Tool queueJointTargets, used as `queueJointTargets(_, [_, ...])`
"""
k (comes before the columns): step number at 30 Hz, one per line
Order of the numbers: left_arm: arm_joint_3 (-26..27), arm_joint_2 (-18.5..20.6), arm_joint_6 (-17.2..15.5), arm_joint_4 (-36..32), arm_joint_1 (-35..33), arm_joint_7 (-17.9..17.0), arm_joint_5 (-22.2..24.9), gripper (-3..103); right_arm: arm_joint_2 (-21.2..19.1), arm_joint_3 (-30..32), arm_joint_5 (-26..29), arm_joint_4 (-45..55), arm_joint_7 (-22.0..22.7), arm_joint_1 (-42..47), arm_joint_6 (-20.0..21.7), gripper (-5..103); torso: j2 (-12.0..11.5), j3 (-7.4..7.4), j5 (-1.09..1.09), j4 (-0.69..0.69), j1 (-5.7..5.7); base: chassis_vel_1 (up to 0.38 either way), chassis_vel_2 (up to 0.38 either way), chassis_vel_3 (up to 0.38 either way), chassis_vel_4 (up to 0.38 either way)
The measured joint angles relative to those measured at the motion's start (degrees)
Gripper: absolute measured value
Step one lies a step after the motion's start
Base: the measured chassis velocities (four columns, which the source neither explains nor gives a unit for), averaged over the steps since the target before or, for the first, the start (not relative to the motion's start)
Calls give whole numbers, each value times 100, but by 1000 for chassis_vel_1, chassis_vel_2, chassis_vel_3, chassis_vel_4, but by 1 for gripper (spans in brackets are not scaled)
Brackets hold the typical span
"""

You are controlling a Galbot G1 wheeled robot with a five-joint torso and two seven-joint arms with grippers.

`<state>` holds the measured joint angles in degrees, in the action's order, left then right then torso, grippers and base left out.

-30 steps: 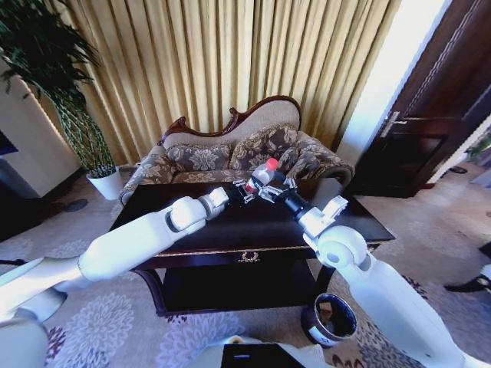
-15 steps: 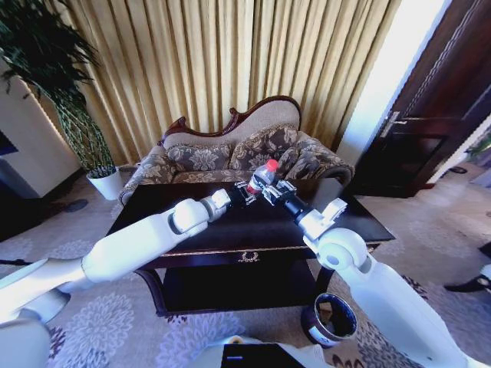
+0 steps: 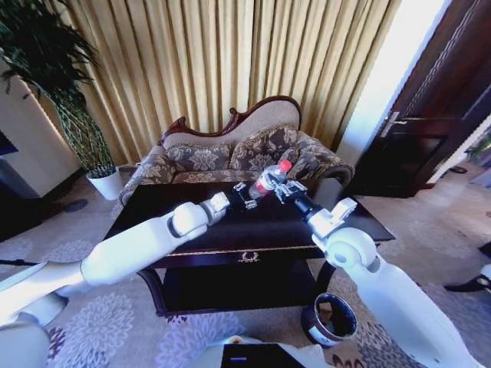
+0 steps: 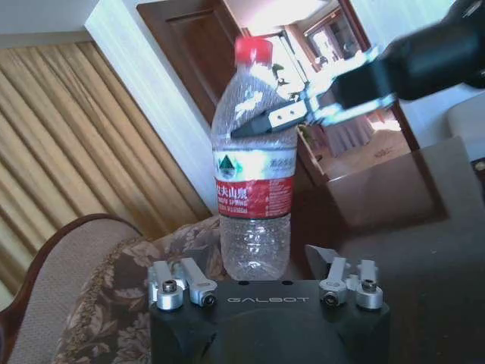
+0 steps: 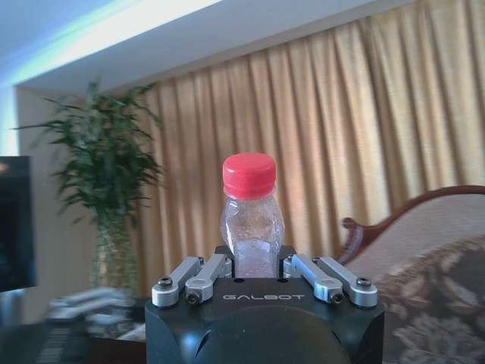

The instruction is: Move to the front of the table and place the trash on the table into the trash bin.

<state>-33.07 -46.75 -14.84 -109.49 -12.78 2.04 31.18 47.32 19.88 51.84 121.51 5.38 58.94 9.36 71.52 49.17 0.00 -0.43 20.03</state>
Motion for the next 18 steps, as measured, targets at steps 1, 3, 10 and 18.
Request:
queueJointTargets(1, [91,52,11,-79,-79,30,22,79,-1,63,-1,-134,9,-33,-25,25,0,0,0,0,0,0,0,0,0])
queueJointTargets(3, [254,132,15,-161,-216,33,46,84,-26,144,-5,-265,43,-65,-42,25,0,0,0,0,0,0,0,0,0])
queueJointTargets(10, [1289,376,-70,-466,-936,7,45,100,-175,297,-14,-564,562,-188,5,25,0,0,-1,1,0,0,0,0,0])
queueJointTargets(18, [3917,720,-376,-1193,-3174,-6,187,100,-382,611,-37,-604,1369,72,267,25,0,0,-2,4,0,0,0,0,0])
